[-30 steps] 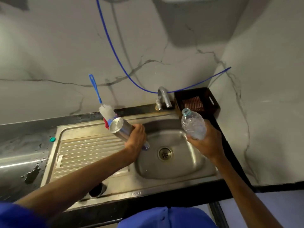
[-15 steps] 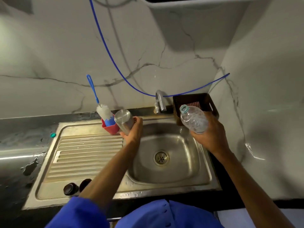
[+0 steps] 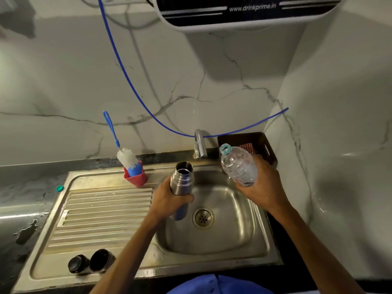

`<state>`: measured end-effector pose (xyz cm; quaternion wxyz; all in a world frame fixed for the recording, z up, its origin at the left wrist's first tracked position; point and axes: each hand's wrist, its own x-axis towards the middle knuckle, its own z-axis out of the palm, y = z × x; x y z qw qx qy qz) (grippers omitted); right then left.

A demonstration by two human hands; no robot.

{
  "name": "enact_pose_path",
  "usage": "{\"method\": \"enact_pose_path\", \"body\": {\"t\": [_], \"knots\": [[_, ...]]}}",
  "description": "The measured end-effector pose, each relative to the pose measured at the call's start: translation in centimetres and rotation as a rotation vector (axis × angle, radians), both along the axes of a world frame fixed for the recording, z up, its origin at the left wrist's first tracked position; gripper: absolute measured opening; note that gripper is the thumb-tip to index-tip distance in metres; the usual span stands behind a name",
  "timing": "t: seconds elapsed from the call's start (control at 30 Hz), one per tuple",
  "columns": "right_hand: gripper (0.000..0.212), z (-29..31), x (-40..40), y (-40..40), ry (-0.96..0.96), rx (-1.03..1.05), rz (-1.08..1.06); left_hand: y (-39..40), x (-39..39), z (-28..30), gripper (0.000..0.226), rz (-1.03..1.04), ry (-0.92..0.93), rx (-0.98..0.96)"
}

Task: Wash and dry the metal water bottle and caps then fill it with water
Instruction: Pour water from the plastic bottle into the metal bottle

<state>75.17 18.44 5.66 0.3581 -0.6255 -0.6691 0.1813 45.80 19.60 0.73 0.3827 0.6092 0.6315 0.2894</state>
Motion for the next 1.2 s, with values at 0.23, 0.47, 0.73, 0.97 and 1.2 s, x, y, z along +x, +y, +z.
{"method": "enact_pose_path", "body": {"t": [0.23,0.47,0.73,0.97,1.2], "knots": [[0.073,3.3,-0.9,1.7,-0.361,0.165,0.084,-0.9,0.1,1.5,0.067,-0.116,-0.018,0.193],[0.083,4.5,-1.0,3.6,-0.668,0.410,0.182,-0.4,-0.3,1.7,0.065,-0.063,-0.036,0.161],[0.078,6.4,-0.7,4.4,-0.810,0.479,0.173,0.5,-1.3,1.6,0.067,-0.057,-0.045,0.145],[0.061,8.3,0.0,4.4,-0.857,0.534,0.166,0.8,-1.9,1.1,0.076,-0.057,-0.040,0.136],[0.065,9.8,0.8,4.2,-0.883,0.525,0.187,1.3,-2.3,0.8,0.076,-0.083,-0.021,0.123]]}}
